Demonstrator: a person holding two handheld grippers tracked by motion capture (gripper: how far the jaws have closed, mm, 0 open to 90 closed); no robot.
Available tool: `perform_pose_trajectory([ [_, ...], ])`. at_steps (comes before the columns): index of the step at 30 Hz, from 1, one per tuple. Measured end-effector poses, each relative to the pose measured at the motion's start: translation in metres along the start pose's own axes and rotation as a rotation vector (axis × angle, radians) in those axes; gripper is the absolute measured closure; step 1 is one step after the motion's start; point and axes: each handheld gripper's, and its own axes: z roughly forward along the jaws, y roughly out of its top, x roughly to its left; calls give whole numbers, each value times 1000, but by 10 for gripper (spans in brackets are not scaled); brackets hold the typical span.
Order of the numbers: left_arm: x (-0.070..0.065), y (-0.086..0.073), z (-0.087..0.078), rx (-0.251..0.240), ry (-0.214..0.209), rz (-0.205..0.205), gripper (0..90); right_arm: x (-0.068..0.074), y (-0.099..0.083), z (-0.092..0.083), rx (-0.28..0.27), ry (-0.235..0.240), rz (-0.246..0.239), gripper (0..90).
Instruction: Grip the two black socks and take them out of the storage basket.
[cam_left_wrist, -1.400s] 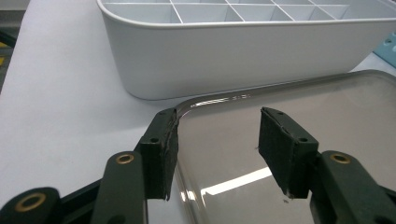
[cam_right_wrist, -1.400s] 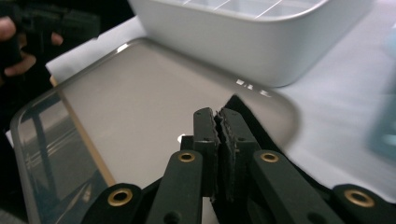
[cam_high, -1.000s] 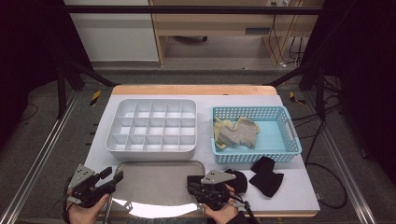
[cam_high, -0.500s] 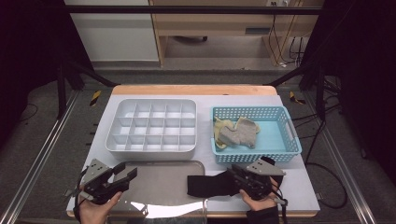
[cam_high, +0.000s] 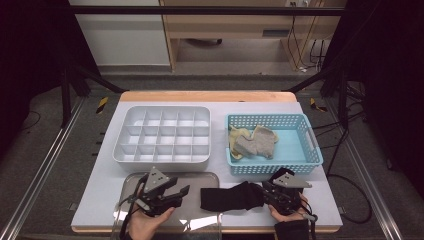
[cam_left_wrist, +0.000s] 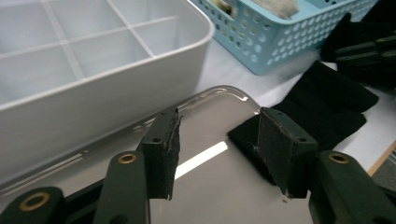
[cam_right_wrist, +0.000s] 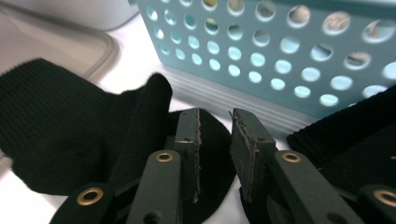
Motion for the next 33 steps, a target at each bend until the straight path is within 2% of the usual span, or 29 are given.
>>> perform_pose_trajectory([
  [3,-7,-2,9,17,-5,8,507,-1,-2,4,11,-6,-8,722],
  [6,-20,-7,24,60,-37,24,534,-2,-3,7,29,-11,-5,724],
  [8,-22,-7,26,72,-42,26,556,-2,-4,9,35,-8,-7,727],
  [10,-28,-11,35,110,-51,34,580,-1,-5,11,46,-8,-7,734],
  [20,-35,-25,53,192,-51,46,652,2,-6,13,58,-17,-14,774],
  [23,-36,-26,54,181,-50,45,749,3,-6,13,69,-6,-3,846],
  [26,-36,-26,54,175,-52,57,841,4,-6,13,69,4,-7,868],
  [30,-36,-26,52,167,-63,71,860,4,-6,12,64,20,1,871],
  [33,-29,-21,42,132,-64,71,866,6,-4,7,43,34,3,870],
])
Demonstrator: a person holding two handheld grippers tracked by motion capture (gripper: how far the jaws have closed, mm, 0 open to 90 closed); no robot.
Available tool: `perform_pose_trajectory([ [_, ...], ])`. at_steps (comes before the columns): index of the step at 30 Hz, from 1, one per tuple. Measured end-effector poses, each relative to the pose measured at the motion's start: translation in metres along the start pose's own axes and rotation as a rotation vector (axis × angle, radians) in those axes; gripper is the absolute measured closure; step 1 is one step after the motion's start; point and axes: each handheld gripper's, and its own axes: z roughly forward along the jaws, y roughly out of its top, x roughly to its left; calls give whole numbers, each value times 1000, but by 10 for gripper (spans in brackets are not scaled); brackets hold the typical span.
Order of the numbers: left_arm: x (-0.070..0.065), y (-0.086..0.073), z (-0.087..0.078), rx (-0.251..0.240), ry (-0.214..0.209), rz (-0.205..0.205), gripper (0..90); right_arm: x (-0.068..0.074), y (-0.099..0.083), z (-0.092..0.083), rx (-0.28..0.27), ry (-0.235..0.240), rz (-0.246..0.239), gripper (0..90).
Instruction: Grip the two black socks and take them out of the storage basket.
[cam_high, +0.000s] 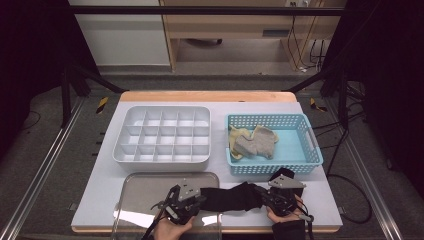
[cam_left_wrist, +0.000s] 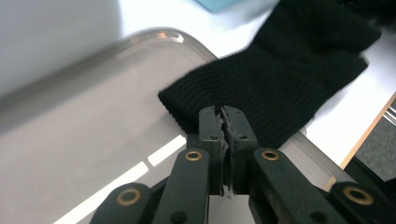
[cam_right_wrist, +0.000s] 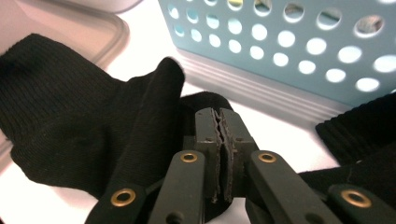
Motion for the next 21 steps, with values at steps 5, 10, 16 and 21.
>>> perform_pose_trajectory([
  [5,18,2,-15,-23,29,-15,866,2,1,-4,-8,9,4,869],
  [10,32,0,-13,-1,81,-14,864,4,0,-1,6,-12,-9,866],
  [16,30,-4,-13,12,66,-18,782,2,0,-4,-22,-56,-11,846],
  [21,30,-13,-12,30,51,-28,715,-1,-2,-6,-39,-70,3,759],
])
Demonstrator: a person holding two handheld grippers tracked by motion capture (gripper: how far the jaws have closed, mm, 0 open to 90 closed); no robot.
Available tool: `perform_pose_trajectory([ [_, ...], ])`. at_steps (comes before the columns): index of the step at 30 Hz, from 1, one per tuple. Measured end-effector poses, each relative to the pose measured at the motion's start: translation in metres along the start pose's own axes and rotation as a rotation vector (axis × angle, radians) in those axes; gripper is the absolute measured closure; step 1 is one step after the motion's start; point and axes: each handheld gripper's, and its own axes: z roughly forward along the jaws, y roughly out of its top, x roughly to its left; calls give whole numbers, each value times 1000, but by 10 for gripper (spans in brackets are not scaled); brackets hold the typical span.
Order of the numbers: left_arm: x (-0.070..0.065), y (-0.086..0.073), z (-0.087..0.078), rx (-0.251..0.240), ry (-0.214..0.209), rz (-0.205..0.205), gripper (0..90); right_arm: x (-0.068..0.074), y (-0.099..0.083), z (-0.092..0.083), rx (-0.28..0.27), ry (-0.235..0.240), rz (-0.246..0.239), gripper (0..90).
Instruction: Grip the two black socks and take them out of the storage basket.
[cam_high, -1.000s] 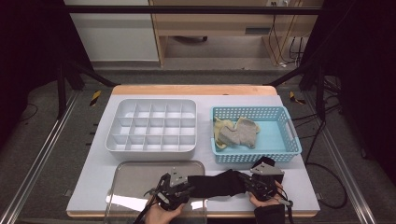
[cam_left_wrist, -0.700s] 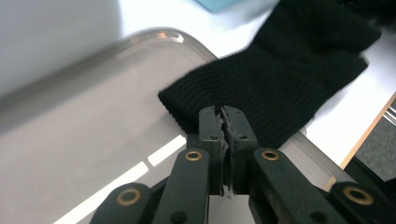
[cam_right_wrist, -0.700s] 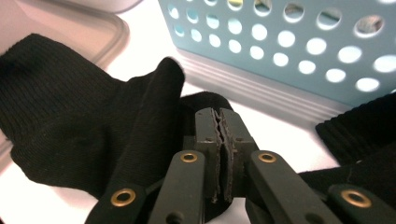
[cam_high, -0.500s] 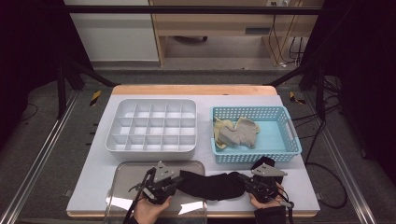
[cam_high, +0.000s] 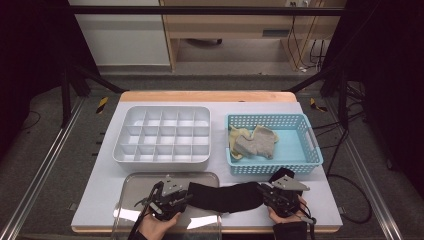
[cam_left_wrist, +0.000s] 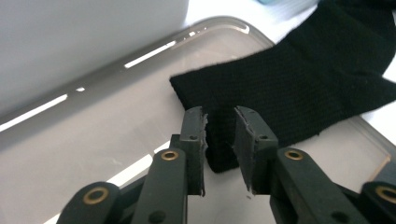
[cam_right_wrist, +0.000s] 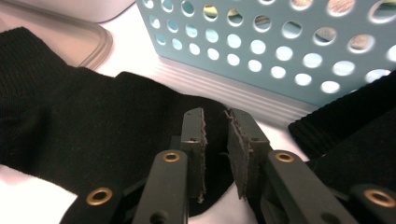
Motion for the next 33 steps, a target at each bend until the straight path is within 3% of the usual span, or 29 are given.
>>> perform_pose_trajectory([
  [5,-4,-2,4,12,10,8,763,2,-2,4,30,1,-6,759],
  [6,-6,-2,6,18,20,13,837,2,-2,7,50,1,-7,808],
  [8,-7,-2,6,13,20,16,862,2,-3,8,61,6,-3,856],
  [11,-6,-2,3,12,10,16,872,0,-2,7,66,1,-6,878],
  [15,-7,-4,-5,4,-14,29,876,-3,-1,4,43,-48,-18,877],
  [20,-6,-7,-5,-2,1,36,875,-3,-2,8,39,-53,-42,866],
  [22,-6,-7,-4,-3,-1,38,867,-3,-1,8,33,-45,-46,852],
  [23,-6,-7,-4,-14,-2,38,853,-1,0,5,8,-24,-32,790],
  [26,-4,-6,-8,-43,1,25,778,-3,6,-6,-46,-17,-18,764],
  [29,-2,-4,-12,-67,9,19,723,-9,11,-21,-84,-40,-6,765],
  [32,0,-3,-13,-76,16,14,680,-16,11,-26,-86,-61,-2,766],
  [33,1,-3,-14,-79,22,12,671,-22,9,-28,-83,-94,11,766],
])
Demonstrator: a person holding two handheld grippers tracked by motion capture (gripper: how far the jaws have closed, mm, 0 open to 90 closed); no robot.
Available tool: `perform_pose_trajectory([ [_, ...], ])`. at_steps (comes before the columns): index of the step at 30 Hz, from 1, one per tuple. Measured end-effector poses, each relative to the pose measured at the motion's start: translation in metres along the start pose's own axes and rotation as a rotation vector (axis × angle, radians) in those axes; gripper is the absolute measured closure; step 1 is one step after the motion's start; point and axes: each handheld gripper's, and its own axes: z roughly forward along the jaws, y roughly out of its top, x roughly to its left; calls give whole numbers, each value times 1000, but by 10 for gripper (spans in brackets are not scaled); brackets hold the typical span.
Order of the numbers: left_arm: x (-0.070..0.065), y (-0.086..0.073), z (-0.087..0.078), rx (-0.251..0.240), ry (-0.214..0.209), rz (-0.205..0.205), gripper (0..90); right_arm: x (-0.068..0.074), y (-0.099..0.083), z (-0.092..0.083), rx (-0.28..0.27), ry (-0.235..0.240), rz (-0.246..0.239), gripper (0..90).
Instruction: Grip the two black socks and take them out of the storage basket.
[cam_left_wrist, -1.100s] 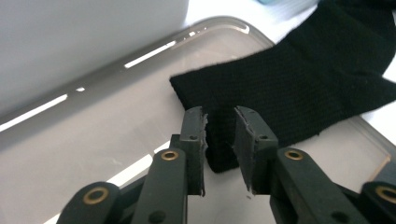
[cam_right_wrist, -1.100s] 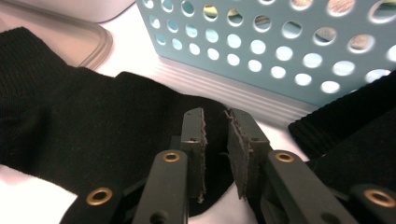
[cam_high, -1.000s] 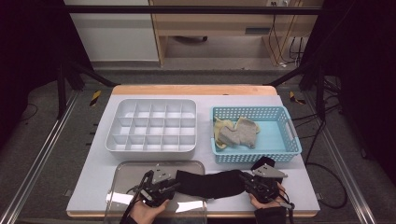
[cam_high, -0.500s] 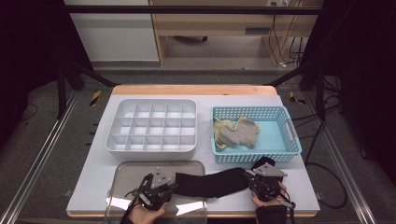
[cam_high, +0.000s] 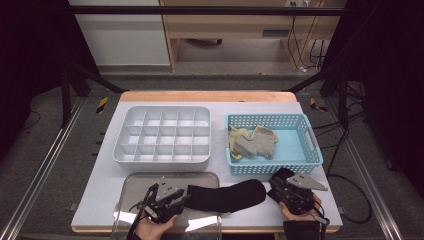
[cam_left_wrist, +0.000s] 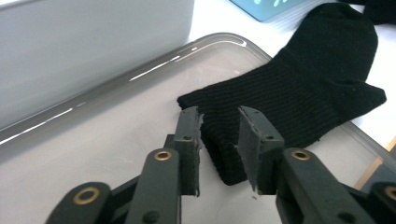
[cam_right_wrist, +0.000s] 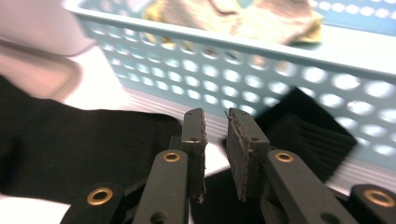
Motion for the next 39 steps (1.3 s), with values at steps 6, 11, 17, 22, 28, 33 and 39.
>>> perform_pose_trajectory([
  [6,2,0,-1,-5,10,-7,646,-10,-2,-3,-16,-68,17,687],
  [11,2,0,-1,-3,11,-12,635,-17,-7,2,27,-145,17,612],
  [17,2,0,0,0,10,-12,634,-23,-15,12,126,-166,12,799],
  [22,2,0,0,-1,8,-14,635,-24,-11,3,102,-137,25,900],
  [28,2,0,-1,-1,8,-16,636,-32,-8,-10,102,-167,43,900],
  [33,2,0,-1,-3,7,-16,636,-33,-8,-13,58,-148,65,832],
  [39,2,0,-2,-7,7,-18,634,-7,-4,-3,47,1,-4,706],
])
